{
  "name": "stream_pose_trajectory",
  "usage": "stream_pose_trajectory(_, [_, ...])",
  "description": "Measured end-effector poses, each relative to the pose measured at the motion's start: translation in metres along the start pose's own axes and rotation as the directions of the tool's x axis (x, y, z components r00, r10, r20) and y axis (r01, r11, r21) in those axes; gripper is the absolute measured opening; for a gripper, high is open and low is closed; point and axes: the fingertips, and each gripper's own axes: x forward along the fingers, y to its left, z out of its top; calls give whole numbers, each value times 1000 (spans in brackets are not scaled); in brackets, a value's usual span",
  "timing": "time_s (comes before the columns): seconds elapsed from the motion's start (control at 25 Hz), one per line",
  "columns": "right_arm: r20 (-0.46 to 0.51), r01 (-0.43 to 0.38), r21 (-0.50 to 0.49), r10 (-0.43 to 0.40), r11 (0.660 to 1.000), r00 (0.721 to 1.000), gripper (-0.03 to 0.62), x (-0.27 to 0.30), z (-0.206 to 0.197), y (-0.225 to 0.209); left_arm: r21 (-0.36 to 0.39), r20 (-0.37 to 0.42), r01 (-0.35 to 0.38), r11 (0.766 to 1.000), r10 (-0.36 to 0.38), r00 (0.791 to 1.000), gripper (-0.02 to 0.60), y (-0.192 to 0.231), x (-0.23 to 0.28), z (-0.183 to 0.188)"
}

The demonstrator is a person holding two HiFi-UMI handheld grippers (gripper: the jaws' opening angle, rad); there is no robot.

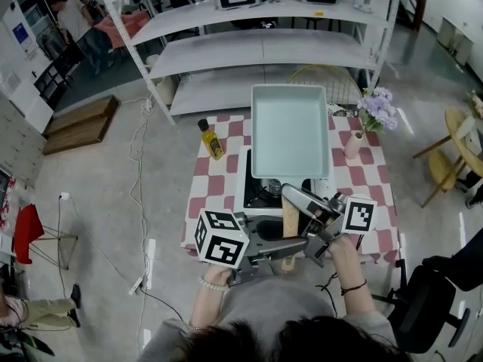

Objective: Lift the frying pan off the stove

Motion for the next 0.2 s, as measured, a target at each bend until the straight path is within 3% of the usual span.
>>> stream_pose_trajectory(0.2, [-1, -5, 1, 5, 1000, 1000, 198, 2, 0, -2, -5, -1, -1, 1000, 1, 1000, 181, 2, -1, 0])
